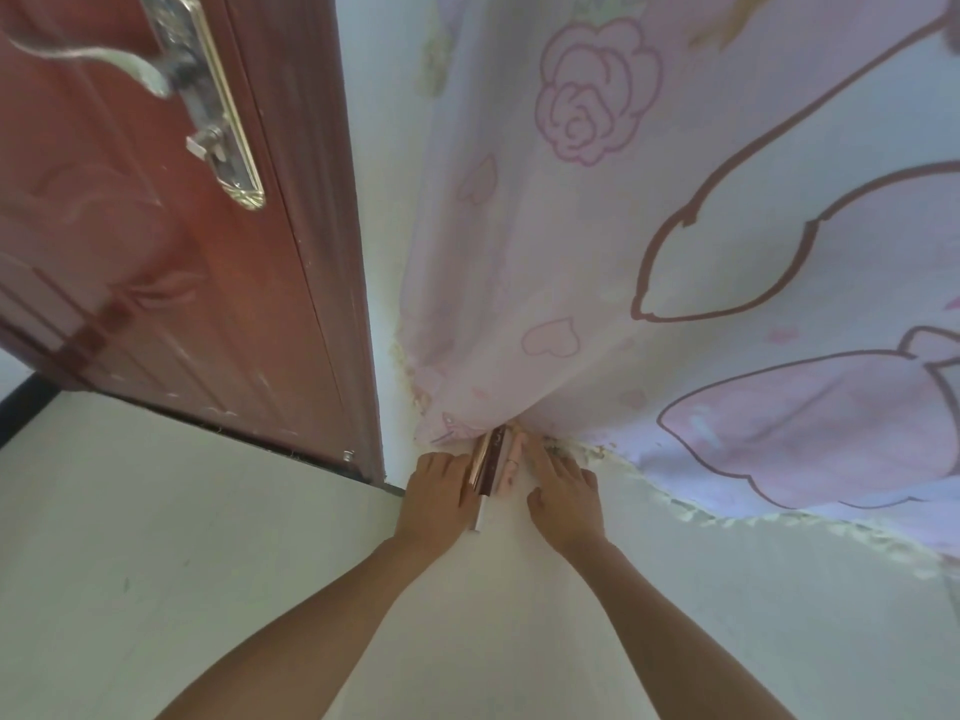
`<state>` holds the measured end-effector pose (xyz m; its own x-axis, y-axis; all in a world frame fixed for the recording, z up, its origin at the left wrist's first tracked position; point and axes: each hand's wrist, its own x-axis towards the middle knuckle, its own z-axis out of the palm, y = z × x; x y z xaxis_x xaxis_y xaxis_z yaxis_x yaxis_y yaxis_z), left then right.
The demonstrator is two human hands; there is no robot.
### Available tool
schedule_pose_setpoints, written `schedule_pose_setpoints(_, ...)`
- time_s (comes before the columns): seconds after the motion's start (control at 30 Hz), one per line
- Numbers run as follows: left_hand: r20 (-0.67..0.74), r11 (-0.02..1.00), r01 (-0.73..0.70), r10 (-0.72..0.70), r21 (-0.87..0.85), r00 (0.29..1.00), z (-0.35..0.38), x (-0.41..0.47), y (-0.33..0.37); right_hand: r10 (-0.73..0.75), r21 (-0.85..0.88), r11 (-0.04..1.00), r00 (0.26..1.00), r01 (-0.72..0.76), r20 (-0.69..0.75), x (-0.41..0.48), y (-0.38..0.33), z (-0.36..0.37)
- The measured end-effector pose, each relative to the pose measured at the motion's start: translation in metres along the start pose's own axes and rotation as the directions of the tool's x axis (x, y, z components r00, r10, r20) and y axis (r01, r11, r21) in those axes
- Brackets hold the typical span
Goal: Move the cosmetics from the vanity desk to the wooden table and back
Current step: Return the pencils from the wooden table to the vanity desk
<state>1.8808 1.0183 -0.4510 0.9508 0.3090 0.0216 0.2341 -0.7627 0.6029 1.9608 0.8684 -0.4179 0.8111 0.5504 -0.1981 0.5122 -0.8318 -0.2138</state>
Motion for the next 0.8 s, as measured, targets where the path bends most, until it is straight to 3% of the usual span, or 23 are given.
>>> schedule_pose_setpoints(0.13,-0.035,0.998,-0.059,0.06,0.03,0.998,-0.004,-0.002,-0.004,0.007,0.049,0.999,0.993,-0.001,-0.118,-0.01,-0.002,-0.003)
schedule_pose_setpoints(0.33,-0.082,0.992,-0.096,0.102,0.076,0.991,-0.015,-0.009,-0.003,-0.048,-0.033,0.999,0.945,0.039,-0.323,-0.026,-0.003,-0.005)
schedule_pose_setpoints(0.63,-0.233,0.997,-0.045,0.06,0.069,0.97,-0.058,-0.051,-0.028,-0.225,-0.106,0.974,0.871,0.198,-0.438,-0.037,-0.031,-0.014)
schedule_pose_setpoints(0.8,-0.335,0.981,0.05,0.015,0.185,0.942,-0.103,-0.079,-0.035,-0.34,-0.179,0.94,0.848,0.291,-0.406,-0.036,-0.067,-0.029)
